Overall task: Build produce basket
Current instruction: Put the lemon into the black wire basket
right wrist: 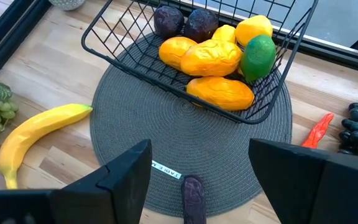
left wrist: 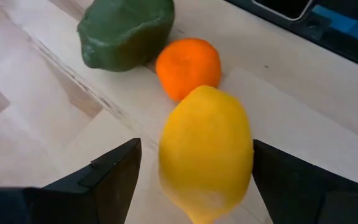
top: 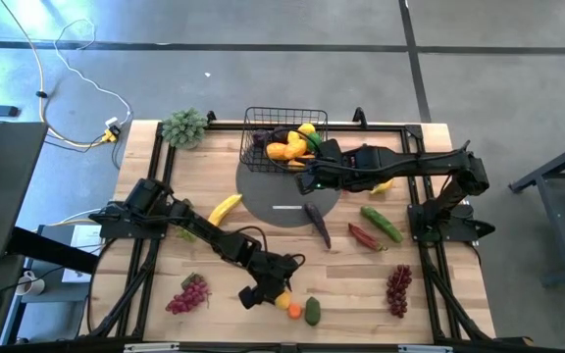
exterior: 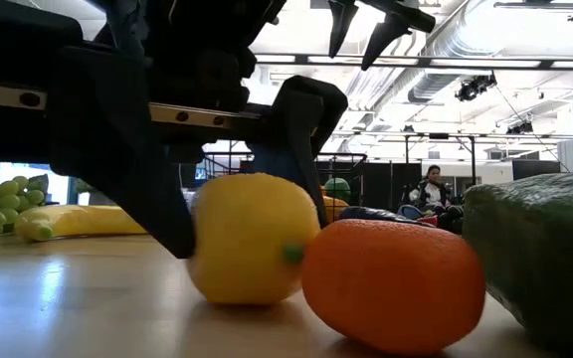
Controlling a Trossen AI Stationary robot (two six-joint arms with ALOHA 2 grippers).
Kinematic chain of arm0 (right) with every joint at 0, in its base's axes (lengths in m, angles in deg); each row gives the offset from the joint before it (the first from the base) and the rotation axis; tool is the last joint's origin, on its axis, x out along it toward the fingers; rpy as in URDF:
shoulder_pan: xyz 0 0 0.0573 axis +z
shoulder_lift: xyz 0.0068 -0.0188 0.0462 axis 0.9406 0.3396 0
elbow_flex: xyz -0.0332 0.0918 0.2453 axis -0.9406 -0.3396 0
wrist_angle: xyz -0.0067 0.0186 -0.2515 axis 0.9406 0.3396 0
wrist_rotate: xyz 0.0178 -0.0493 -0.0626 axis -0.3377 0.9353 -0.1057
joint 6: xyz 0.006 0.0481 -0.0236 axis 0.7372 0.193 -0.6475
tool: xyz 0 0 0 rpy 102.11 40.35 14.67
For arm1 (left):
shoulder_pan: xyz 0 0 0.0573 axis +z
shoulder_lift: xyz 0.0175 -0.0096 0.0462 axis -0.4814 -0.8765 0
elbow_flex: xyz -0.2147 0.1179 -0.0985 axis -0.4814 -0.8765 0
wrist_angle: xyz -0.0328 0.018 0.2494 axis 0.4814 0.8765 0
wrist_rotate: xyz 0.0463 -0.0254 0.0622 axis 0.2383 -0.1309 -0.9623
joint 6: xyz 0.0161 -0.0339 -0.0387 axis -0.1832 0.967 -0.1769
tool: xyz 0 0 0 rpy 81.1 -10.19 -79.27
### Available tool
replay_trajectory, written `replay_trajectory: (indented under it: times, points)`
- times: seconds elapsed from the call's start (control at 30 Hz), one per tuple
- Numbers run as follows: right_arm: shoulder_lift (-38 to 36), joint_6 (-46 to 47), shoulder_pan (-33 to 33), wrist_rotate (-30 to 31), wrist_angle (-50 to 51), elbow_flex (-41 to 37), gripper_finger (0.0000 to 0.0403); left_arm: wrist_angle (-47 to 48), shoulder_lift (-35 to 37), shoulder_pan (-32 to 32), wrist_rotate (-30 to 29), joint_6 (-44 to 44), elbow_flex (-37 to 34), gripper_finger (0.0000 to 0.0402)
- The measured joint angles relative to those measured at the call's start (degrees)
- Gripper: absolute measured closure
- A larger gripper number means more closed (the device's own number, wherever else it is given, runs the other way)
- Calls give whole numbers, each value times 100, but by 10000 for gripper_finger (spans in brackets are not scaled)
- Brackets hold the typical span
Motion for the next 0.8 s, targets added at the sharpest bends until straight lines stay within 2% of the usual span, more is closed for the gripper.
replay_trajectory:
  times: [0.1, 0.4, 0.8]
  points:
    - [0, -1, -1, 0, 4, 0, 153, 38, 0, 2, -38, 2, 0, 140]
    - [0, -3, 1, 176, 110, 0, 153, 80, 14, 2, -23, 132, 0, 237]
    - [0, -457, -198, 286, 400, -2, 153, 790, 648, 412, -705, 562, -2, 244]
